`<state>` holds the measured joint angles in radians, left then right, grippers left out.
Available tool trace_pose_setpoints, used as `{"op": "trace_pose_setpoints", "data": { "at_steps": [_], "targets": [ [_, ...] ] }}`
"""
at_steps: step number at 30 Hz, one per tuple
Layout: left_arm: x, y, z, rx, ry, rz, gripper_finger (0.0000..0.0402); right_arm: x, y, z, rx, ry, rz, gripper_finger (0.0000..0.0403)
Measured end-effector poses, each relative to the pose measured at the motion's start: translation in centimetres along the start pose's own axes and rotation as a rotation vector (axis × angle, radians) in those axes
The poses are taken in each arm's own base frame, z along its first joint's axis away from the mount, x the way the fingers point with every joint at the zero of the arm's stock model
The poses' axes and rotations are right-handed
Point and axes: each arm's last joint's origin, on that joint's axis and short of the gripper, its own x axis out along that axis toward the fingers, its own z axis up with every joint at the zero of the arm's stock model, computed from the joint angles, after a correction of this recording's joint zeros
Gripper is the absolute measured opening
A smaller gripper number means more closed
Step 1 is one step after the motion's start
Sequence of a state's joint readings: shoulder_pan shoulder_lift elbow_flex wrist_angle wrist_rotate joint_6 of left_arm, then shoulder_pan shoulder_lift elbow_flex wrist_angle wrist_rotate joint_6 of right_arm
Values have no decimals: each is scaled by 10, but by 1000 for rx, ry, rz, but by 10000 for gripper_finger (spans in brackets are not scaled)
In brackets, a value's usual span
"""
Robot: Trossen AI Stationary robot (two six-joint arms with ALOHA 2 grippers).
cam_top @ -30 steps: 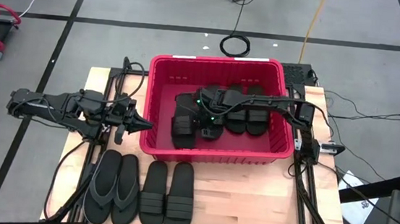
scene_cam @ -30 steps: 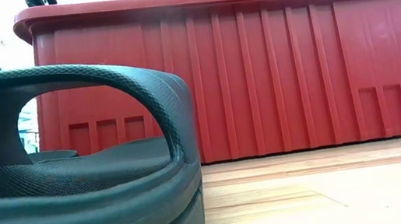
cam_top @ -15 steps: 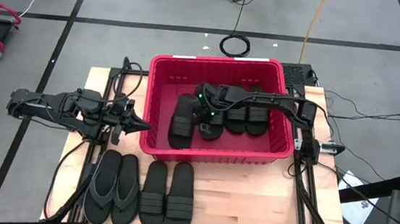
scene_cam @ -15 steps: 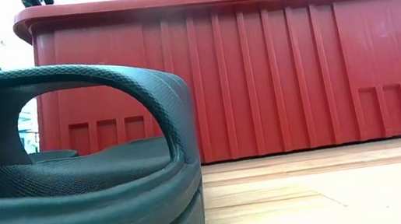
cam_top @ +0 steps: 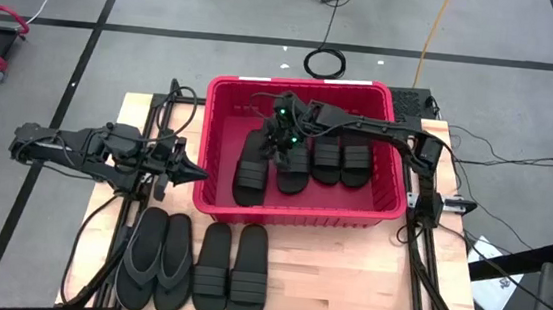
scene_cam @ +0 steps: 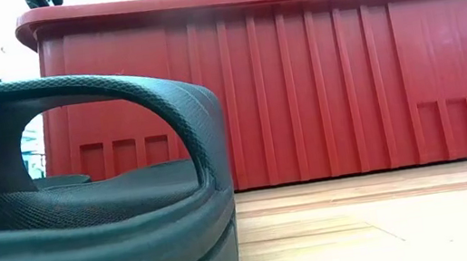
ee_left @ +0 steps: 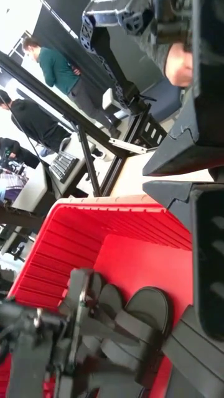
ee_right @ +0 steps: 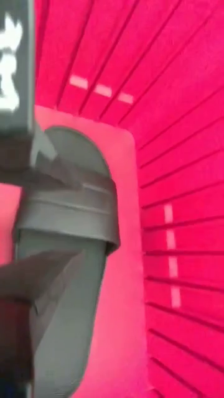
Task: Pick and place slides into bin
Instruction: Put the black slide into the red bin
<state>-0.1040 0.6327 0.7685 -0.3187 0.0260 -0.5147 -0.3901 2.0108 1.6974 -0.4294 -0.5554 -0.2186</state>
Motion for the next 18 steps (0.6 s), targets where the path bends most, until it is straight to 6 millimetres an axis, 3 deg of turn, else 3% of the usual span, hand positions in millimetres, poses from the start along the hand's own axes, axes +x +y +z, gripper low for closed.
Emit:
{"op": "trace_pose_setpoints", "data": {
  "at_steps": [3, 6, 18],
  "targets": [
    [0, 0, 0, 1, 0, 0, 19, 8, -13, -9, 26, 12, 9, 193],
    [0, 0, 0, 1, 0, 0, 19, 18, -22, -16, 52, 17, 10, 209],
    [0, 2, -3, -5, 31, 18, 19, 57, -22, -36, 112, 49, 140, 202]
  ]
}}
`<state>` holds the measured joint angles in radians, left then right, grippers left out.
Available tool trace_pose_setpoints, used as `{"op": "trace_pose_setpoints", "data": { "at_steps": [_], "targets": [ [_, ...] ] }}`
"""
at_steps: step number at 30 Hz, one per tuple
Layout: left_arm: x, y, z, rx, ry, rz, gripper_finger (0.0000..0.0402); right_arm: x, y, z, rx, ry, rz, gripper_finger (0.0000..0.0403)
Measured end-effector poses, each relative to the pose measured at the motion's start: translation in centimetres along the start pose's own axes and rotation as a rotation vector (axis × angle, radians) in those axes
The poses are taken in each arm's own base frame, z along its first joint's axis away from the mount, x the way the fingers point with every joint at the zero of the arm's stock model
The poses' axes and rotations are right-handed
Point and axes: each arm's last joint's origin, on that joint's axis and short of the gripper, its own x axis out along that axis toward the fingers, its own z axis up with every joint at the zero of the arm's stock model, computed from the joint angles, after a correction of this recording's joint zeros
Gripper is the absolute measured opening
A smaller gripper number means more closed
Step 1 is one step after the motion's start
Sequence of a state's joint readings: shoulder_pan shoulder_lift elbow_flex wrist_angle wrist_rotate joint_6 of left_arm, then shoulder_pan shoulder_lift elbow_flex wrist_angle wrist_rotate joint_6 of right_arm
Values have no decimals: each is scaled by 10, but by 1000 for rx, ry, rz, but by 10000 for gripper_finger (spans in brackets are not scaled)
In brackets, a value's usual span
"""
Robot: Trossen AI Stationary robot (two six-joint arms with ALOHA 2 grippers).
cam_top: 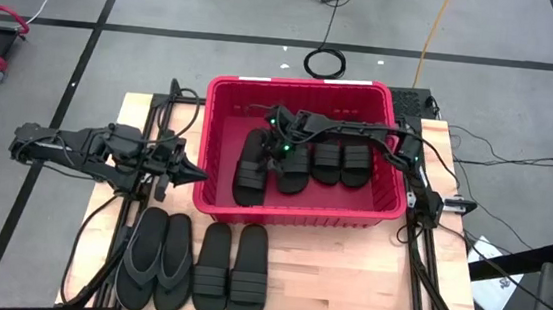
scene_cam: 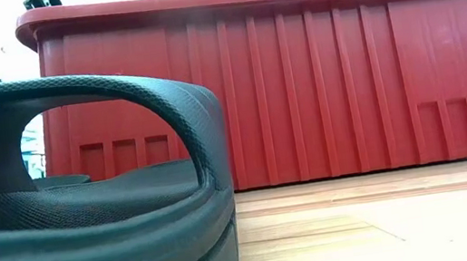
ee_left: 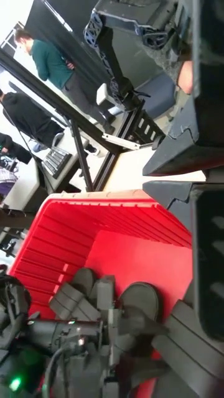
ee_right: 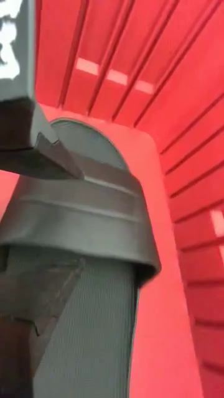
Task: Pick and place slides into bin
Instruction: Put the black slide into the red bin
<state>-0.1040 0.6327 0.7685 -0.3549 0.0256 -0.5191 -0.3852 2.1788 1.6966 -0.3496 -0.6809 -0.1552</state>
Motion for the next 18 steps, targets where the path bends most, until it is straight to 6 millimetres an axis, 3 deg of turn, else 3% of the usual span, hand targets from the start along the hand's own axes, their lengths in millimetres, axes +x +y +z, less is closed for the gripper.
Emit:
{"op": "trace_pose_setpoints", "data": {
  "at_steps": [8, 11, 15, 18],
  "targets": [
    [0, 1, -1, -5, 14, 7, 19, 10, -2, -11, 2, 57, 21, 173],
    [0, 1, -1, -2, 14, 8, 19, 10, -2, -11, -25, 58, 27, 122],
    [0, 1, -1, 5, 14, 8, 19, 6, -4, -11, -42, 53, 30, 25],
    [0, 1, -1, 5, 14, 8, 19, 2, -7, -12, -45, 77, 22, 13]
  ]
}}
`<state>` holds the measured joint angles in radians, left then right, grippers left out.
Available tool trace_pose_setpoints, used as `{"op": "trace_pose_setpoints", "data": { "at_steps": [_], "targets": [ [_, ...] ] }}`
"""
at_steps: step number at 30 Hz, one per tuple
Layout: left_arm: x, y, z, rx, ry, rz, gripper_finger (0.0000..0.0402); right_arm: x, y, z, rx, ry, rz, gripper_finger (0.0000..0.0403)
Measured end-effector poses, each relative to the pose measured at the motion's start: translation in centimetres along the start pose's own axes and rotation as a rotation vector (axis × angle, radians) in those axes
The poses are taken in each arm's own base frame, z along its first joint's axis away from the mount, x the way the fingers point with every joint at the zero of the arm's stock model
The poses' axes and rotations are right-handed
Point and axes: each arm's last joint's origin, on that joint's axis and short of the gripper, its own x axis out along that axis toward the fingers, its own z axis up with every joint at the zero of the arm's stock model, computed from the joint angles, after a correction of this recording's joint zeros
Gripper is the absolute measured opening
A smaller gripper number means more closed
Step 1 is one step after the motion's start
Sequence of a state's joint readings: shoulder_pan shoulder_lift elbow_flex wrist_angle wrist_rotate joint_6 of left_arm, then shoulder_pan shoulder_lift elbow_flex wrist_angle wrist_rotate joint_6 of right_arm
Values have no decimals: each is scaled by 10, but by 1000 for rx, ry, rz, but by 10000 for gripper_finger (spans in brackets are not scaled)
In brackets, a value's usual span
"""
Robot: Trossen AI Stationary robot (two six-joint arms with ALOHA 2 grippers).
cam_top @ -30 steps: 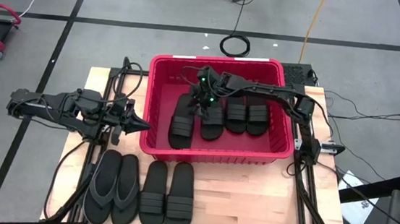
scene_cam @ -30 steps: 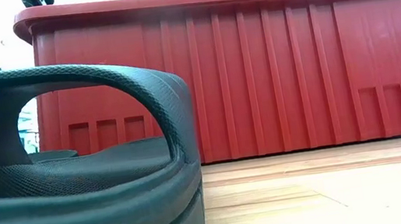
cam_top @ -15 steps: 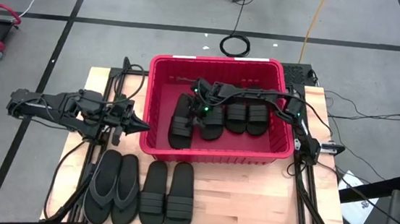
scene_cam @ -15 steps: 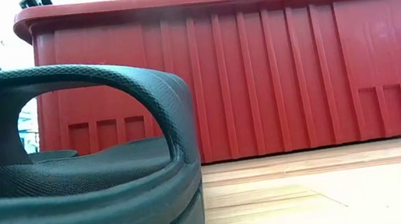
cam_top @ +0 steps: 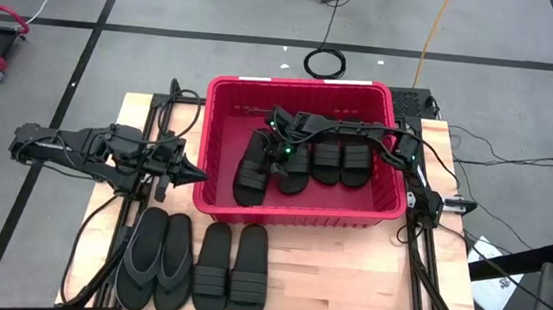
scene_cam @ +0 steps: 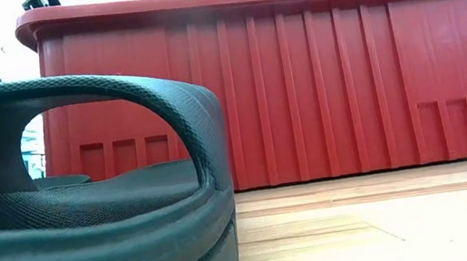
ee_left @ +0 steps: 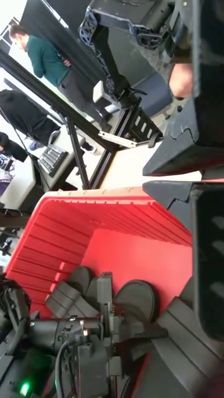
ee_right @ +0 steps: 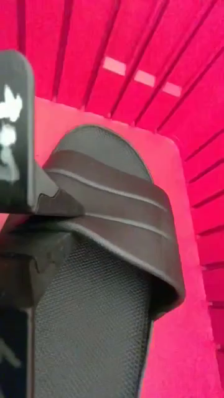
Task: Pick and place slides into bin
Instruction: Put the black slide into the red bin
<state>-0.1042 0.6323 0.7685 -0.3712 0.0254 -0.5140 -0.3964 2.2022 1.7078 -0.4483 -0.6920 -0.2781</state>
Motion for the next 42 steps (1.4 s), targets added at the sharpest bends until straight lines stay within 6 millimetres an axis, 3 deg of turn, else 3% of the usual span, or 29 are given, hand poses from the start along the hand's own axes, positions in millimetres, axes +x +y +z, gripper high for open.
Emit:
{"op": "trace_pose_setpoints", "data": {
  "at_steps": [12, 27, 42],
  "targets": [
    [0, 0, 0, -3, -1, 0, 19, -33, -8, 8, -60, 78, 5, 3],
    [0, 1, 1, -4, -18, 28, 19, -32, -10, 5, -99, 51, 71, 3],
    [0, 1, 1, -15, -22, 26, 19, -27, -7, 16, -89, -5, 33, 107]
  ]
}}
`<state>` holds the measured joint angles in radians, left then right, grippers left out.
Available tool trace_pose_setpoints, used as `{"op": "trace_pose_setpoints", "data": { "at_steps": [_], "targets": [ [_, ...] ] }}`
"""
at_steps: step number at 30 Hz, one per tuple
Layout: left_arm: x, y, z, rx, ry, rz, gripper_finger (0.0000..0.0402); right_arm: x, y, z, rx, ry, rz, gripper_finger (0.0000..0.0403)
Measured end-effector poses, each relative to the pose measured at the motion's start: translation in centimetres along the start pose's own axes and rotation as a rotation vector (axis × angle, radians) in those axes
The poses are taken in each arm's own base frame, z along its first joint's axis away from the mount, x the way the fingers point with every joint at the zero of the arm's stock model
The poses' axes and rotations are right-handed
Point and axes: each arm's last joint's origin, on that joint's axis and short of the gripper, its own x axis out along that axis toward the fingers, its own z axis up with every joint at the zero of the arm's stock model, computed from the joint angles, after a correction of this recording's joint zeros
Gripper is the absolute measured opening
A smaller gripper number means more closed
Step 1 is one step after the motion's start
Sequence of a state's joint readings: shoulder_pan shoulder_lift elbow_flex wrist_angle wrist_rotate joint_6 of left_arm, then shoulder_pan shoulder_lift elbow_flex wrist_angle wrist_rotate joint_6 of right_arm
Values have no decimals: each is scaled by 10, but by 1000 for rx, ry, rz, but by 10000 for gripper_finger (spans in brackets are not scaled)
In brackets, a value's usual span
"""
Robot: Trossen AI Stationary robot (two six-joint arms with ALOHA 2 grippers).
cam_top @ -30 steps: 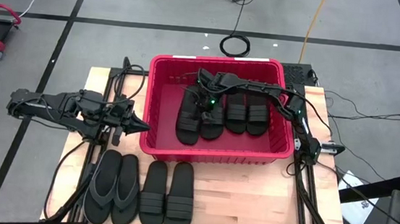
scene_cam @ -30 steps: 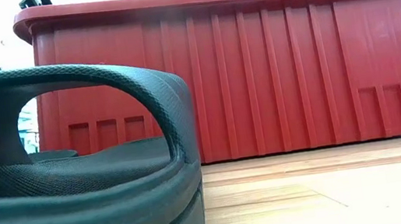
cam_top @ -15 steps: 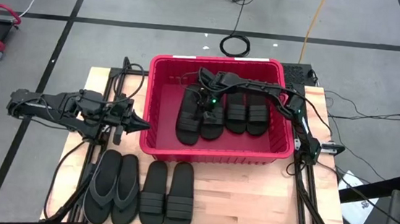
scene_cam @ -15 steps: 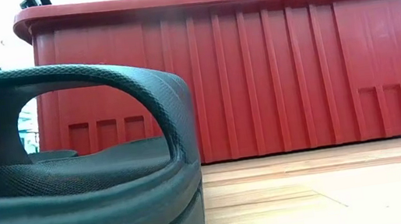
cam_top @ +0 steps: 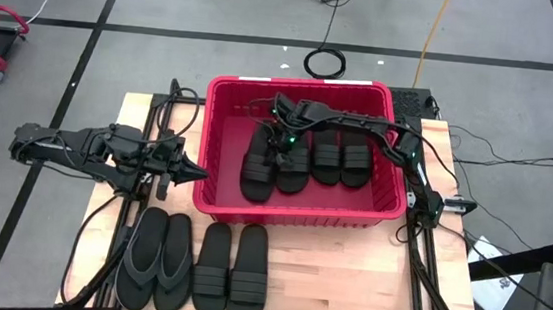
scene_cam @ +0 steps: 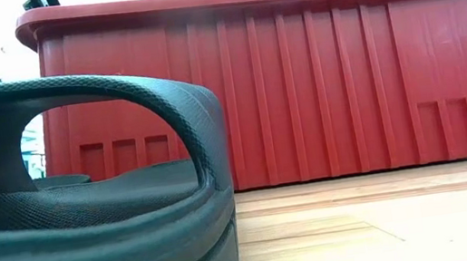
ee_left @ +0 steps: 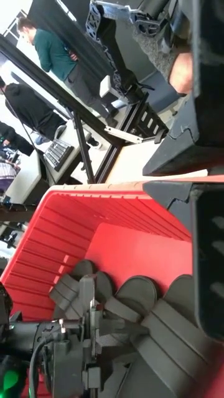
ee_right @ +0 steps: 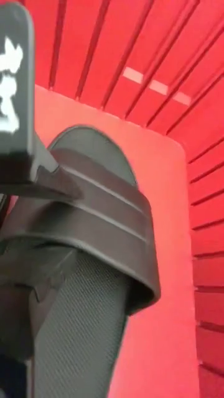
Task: Pick and place slides into bin
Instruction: Put the black slide into the red bin
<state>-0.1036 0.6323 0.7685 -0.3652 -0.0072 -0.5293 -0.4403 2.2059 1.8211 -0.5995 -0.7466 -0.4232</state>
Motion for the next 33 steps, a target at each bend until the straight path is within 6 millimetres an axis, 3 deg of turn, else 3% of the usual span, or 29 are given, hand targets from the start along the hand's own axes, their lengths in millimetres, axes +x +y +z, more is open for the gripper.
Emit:
{"op": "trace_pose_setpoints", "data": {
  "at_steps": [12, 22, 26, 33],
  "targets": [
    [0, 0, 0, 4, 1, -5, 19, 4, 4, 2, 6, 52, -86, 139],
    [0, 0, 0, 7, 2, -7, 19, -33, 25, 41, -115, -74, -313, 138],
    [0, 0, 0, 16, 2, -8, 19, -32, 29, 48, -73, -141, -288, 110],
    [0, 0, 0, 19, 0, -8, 19, -7, 33, 46, -45, -134, -230, 9]
  ]
}}
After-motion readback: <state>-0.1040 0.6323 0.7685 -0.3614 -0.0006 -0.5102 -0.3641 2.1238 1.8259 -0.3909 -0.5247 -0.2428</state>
